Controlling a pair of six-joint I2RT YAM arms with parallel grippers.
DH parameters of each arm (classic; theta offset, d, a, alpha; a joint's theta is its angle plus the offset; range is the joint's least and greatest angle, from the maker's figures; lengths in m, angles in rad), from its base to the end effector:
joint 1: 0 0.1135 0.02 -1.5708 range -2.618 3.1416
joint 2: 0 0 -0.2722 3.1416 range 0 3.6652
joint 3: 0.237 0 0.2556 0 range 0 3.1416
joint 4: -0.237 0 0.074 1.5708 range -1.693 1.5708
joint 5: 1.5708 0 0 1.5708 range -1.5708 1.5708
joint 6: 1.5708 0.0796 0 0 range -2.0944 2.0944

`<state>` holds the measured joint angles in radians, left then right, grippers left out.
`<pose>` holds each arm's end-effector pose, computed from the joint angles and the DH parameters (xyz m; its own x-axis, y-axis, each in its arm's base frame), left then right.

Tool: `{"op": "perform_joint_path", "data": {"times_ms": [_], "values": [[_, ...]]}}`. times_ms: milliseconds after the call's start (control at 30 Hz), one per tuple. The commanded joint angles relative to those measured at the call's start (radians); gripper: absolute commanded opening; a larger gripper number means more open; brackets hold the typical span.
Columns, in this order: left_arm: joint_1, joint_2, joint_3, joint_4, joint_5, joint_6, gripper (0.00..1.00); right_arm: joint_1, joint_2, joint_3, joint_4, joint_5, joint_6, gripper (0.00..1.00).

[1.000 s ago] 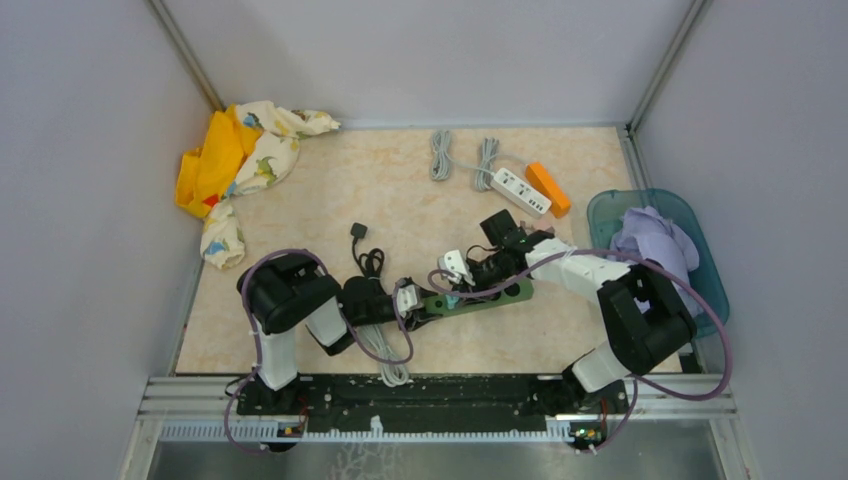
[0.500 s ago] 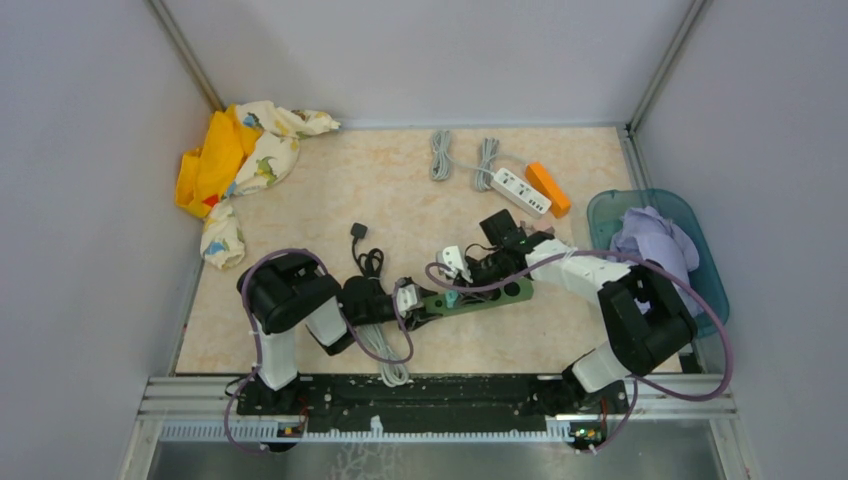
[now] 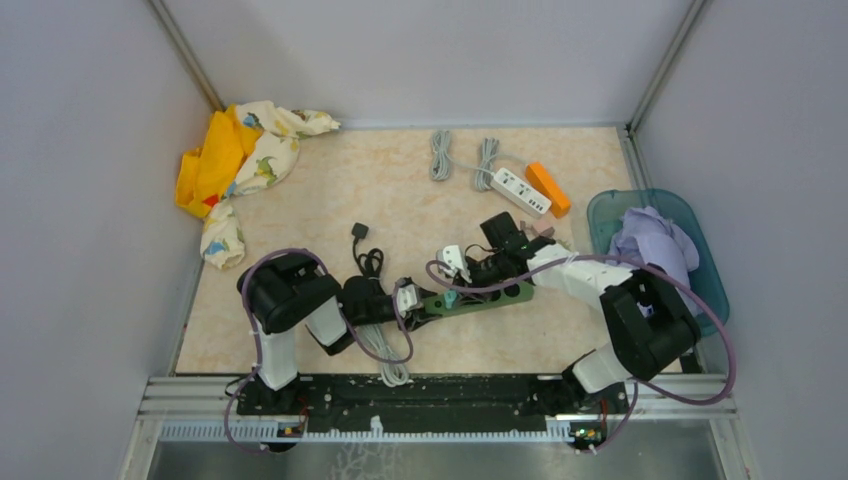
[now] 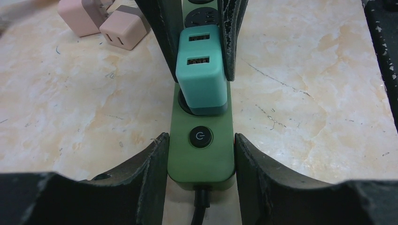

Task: Pull the plug off the socket
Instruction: Remove the plug from the socket.

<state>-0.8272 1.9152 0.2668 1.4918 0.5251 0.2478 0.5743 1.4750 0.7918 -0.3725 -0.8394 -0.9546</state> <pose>0.1694 -0.2431 0.0951 0.1361 0.1656 -0.9768 0.9683 0.1864 0.1665 0.2089 0.2057 0.1635 0.1250 -0.5683 -0.8133 -0.9839 -0.1768 -0.0277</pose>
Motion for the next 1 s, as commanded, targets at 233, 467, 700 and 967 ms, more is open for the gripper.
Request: {"op": "perform_joint_path", "data": {"times_ms": [233,467,700,967], "values": [[-0.009,0.008,0.014,0.061,0.034,-0.004,0.00,-0.059,-0.047,0.056,-0.151,-0.144,-0.271,0.00],[-0.008,0.009,0.012,0.065,0.033,-0.004,0.00,0.019,-0.049,0.030,0.031,-0.172,-0.075,0.00],[-0.009,0.010,0.012,0.065,0.034,-0.004,0.00,0.001,-0.070,-0.004,0.233,-0.014,0.142,0.00],[-0.009,0.009,0.012,0.065,0.038,-0.002,0.00,-0.065,-0.066,0.042,-0.082,-0.179,-0.194,0.00]]}}
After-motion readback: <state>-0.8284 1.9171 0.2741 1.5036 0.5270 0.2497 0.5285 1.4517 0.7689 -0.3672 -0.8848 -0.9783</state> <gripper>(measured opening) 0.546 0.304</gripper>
